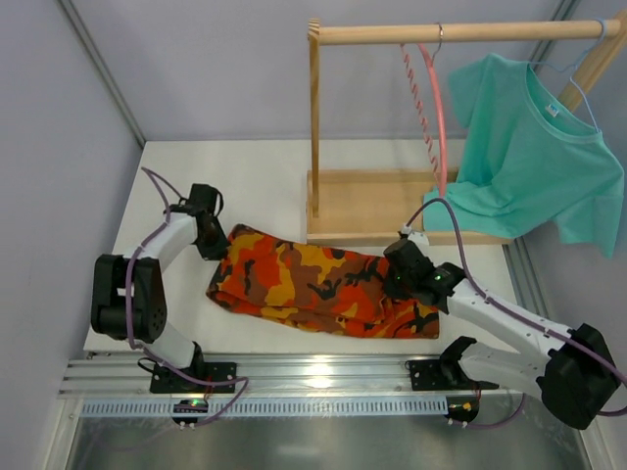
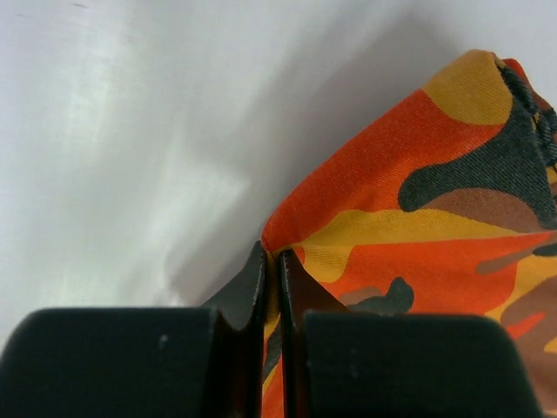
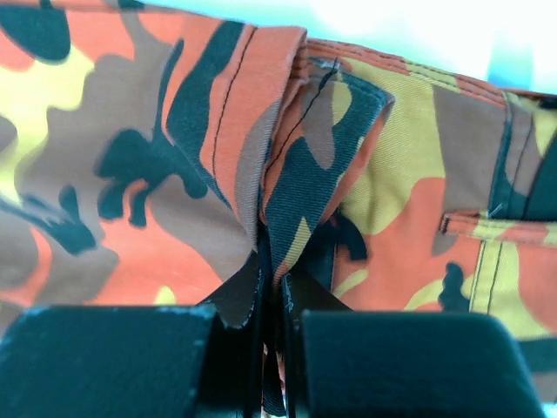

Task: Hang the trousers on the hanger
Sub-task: Fold the trousers

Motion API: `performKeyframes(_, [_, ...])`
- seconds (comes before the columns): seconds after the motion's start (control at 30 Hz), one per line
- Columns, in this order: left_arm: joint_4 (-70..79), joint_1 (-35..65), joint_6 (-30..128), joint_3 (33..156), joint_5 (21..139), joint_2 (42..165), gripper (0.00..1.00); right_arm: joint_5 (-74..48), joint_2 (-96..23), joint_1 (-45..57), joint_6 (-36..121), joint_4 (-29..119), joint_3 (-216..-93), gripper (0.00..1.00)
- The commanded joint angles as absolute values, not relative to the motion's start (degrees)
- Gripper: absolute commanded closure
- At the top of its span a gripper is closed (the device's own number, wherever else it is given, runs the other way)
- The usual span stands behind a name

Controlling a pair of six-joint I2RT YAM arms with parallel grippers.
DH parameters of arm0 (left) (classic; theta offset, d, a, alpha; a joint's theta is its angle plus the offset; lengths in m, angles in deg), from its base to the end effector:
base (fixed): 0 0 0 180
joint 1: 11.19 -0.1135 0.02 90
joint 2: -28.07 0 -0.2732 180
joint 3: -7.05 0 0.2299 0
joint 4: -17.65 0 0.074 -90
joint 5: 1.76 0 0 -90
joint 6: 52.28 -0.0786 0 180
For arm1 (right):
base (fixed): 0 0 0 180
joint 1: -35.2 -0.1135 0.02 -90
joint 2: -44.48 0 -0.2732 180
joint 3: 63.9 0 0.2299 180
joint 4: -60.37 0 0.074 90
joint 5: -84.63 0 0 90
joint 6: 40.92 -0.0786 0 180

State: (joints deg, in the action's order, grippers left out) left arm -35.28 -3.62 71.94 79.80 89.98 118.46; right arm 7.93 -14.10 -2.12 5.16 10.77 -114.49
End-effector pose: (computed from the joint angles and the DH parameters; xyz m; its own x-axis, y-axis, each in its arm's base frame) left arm 0.2895 -0.0361 0.1732 -0.8414 -0.4552 -0.2912 -0.4251 0.8903 -0.1634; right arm 0.1588 0.0983 0.1876 -0.8248 0.2200 -0.5208 0.1114 0.9663 0.2319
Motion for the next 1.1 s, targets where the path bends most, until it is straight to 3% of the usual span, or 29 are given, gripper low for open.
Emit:
performKeyframes(0.0, [-40.01, -7.49, 67.96, 82.64, 104.49, 119.21, 1.0, 6.66, -17.12, -5.31, 4.43, 21.16, -114.97, 0.96])
performKeyframes(0.13, [-41.42, -9.35, 69.53, 84.22, 104.15, 120.8, 0.95, 9.3, -22.92, -9.44, 4.34, 21.61, -119.71, 0.96])
performKeyframes(0.2, [-42.12, -9.35, 70.15, 84.84, 103.71, 120.19, 0.73, 10.09, -25.12, -10.59, 4.34, 20.47, -121.3, 0.96])
performKeyframes(0.23, [-42.04, -9.26, 69.89, 85.1, 103.62, 119.49, 0.55, 10.36, -25.47, -10.77, 4.43, 19.07, -122.87, 0.96])
performKeyframes(0.33, [-42.47, -9.35, 68.49, 86.33, 103.27, 116.68, 0.41, 11.15, -25.48, -11.29, 4.69, 14.43, -126.39, 0.96])
performKeyframes(0.63, [-45.02, -9.35, 64.71, 90.73, 102.3, 113.15, 0.34, 14.05, -19.43, -11.21, 3.82, -4.65, -136.6, 0.96])
performKeyframes(1.0, [-44.67, -9.26, 64.44, 90.29, 99.58, 114.2, 0.33, 17.29, -12.82, -5.5, 2.34, -8.36, -128.09, 0.96])
performKeyframes(1.07, [-44.85, -9.26, 64.35, 90.11, 100.11, 114.12, 0.33, 18.18, -12.12, -4.09, 1.71, -8.72, -126.24, 0.92])
